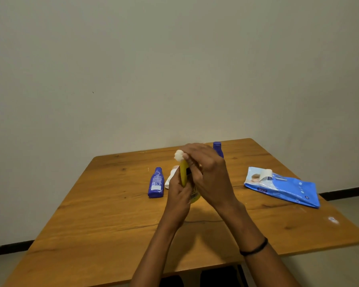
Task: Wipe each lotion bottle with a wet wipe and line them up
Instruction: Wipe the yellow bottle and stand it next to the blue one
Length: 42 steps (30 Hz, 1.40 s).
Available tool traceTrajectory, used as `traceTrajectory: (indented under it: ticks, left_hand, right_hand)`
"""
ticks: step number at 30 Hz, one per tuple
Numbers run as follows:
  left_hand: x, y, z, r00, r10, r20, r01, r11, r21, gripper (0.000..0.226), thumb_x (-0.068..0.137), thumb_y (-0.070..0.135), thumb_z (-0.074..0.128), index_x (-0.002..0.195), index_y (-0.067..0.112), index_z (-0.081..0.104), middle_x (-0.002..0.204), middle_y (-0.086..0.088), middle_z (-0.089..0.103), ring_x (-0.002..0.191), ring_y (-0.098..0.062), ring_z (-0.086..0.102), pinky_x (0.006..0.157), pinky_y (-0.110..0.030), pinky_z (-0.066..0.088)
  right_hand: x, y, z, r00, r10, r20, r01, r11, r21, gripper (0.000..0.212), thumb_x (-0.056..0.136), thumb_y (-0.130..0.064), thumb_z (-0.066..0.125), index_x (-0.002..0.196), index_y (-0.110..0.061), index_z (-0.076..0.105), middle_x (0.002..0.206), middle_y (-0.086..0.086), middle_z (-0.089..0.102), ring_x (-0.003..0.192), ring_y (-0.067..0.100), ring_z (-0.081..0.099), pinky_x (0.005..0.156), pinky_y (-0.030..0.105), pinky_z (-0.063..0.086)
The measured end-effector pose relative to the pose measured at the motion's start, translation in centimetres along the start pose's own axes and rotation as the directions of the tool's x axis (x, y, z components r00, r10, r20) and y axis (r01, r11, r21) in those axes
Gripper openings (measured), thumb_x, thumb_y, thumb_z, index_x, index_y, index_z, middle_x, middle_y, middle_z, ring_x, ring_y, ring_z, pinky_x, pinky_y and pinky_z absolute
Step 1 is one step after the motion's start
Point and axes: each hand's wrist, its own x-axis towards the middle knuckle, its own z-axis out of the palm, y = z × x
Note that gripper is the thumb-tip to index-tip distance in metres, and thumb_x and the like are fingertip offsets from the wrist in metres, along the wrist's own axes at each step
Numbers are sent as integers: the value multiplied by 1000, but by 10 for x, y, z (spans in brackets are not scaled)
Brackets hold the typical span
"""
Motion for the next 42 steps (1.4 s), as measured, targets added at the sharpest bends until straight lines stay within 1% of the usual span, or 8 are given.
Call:
traceTrajectory:
  ticks: [3, 9, 18, 21, 26, 29, 36, 42]
  left_hand:
    - [0, 1, -2, 1000, 8, -6, -8, 999, 31, 27, 91, 53, 57, 118, 55, 57, 119, 13, 68, 115, -11, 65, 87, -27, 58]
    - [1, -6, 0, 1000, -22, 8, 22, 1000, -4, 34, 102, 21, 54, 126, 45, 54, 121, 6, 69, 116, -14, 66, 88, -32, 59]
    - [1, 0, -6, 999, 14, 36, -17, 998, 65, 30, 96, 41, 55, 109, 68, 56, 113, 25, 68, 108, -2, 67, 78, -17, 57]
    - [1, -3, -4, 999, -12, 36, 10, 999, 53, 37, 101, 28, 56, 117, 61, 56, 117, 18, 68, 112, -4, 66, 86, -24, 59]
    - [-2, -6, 0, 998, -65, -9, 65, 998, 23, 28, 100, 24, 56, 120, 42, 49, 113, 15, 68, 107, 2, 66, 76, -20, 57]
    - [-3, -6, 0, 997, -77, 22, 77, 997, 23, 38, 102, 19, 55, 125, 48, 50, 121, 12, 67, 115, -7, 65, 88, -29, 59]
    - [-2, 7, -1, 998, 40, 38, -40, 999, 11, 28, 95, 47, 56, 121, 56, 55, 117, 16, 68, 114, -12, 66, 79, -20, 56]
    - [5, 2, -2, 1000, 8, -29, -12, 993, -119, 58, 93, 52, 56, 146, 40, 36, 130, 2, 66, 115, -23, 68, 82, -36, 60]
  right_hand:
    - [-1, 10, -5, 994, 98, -44, -97, 995, 13, 24, 95, -15, 60, 116, -9, 68, 113, 5, 69, 108, 14, 61, 94, 34, 52]
    - [-5, 2, 4, 999, -5, -33, 7, 999, 53, 23, 92, -11, 61, 114, -10, 68, 113, 4, 69, 111, 12, 60, 98, 34, 50]
    - [-5, 23, -5, 998, 18, -55, -15, 999, 51, 25, 92, -12, 64, 116, -12, 68, 113, 2, 69, 108, 10, 61, 91, 29, 53]
    - [-5, 12, 3, 998, -10, -69, 16, 995, 96, 24, 91, -7, 63, 113, -11, 69, 111, 2, 69, 107, 8, 61, 92, 25, 51]
    - [-4, 5, 6, 994, -109, 15, 108, 993, 42, 34, 83, 4, 61, 113, -9, 68, 113, 4, 69, 113, 13, 59, 104, 22, 41]
    - [-7, 9, 5, 998, -42, -47, 46, 995, 90, 27, 90, -5, 61, 115, -11, 68, 113, 3, 70, 111, 11, 61, 98, 33, 50]
    - [-9, 11, 4, 936, 260, -238, -210, 954, 216, 23, 94, -20, 62, 116, -15, 68, 105, -9, 70, 92, -10, 62, 72, 5, 48]
    - [-10, -6, 13, 851, 496, -174, -328, 760, 562, 27, 91, -21, 65, 117, -19, 68, 108, -9, 72, 99, 4, 68, 73, 19, 57]
